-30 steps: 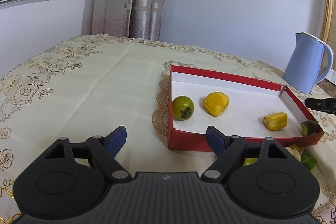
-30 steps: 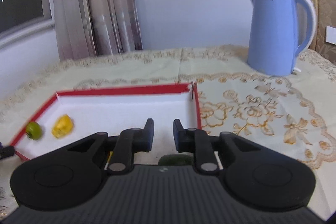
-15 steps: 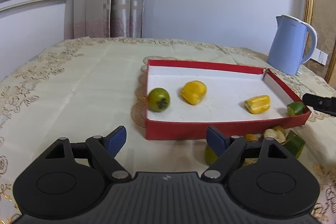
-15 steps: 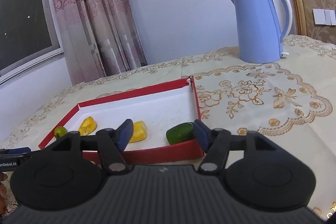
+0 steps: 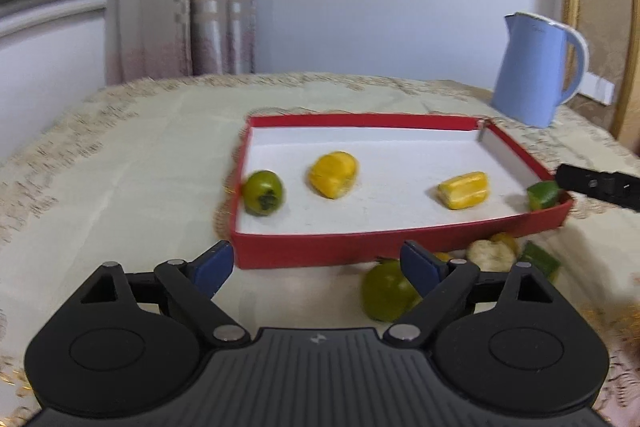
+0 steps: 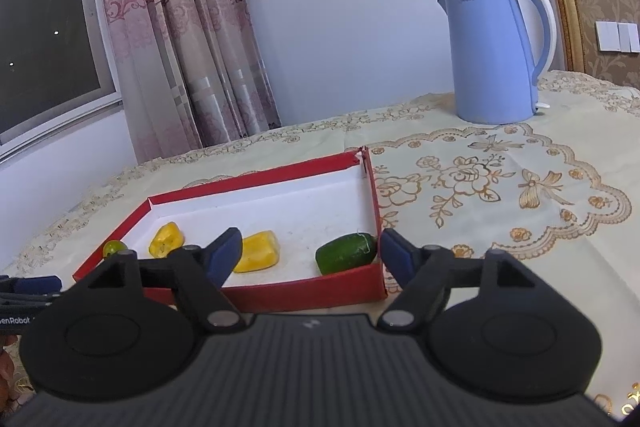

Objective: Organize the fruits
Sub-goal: 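Place the cucumber slice into the tray and open the right tool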

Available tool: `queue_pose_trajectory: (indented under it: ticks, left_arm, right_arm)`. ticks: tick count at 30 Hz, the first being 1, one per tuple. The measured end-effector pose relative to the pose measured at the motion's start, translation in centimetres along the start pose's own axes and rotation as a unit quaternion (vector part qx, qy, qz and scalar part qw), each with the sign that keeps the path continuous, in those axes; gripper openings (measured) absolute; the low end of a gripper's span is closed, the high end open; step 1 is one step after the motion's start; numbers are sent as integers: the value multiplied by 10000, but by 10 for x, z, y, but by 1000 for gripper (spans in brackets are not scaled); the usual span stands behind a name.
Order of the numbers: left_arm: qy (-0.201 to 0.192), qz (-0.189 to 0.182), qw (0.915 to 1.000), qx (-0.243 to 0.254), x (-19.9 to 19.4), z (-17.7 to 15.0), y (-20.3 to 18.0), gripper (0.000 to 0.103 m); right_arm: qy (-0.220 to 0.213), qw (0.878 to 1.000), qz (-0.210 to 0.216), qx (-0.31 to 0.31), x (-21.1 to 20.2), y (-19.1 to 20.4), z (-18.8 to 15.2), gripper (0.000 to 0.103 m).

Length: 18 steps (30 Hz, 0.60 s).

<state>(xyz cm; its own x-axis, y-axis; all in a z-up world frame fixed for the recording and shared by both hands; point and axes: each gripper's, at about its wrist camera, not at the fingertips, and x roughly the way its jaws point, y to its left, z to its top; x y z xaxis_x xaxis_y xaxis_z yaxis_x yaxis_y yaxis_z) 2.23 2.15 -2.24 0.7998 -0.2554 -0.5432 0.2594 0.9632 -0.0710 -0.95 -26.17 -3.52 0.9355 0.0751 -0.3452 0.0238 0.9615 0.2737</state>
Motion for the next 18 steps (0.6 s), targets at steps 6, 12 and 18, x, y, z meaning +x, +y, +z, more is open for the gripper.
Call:
queue_pose_trajectory:
  ticks: [6,12,18]
  left_arm:
    - [219,-107,9995,-196,11,2,-1,91]
    - [380,-202,9991,-19,11,-1,0,91]
    - [591,-388,9975,-60,17,3,2,91]
  right_arm:
    - [-22,10000,7,17,-2,0,0,77]
    - [-19,10000,11,24,-3,0,0,77]
    - [-76,10000,20,25,-5,1,1,82]
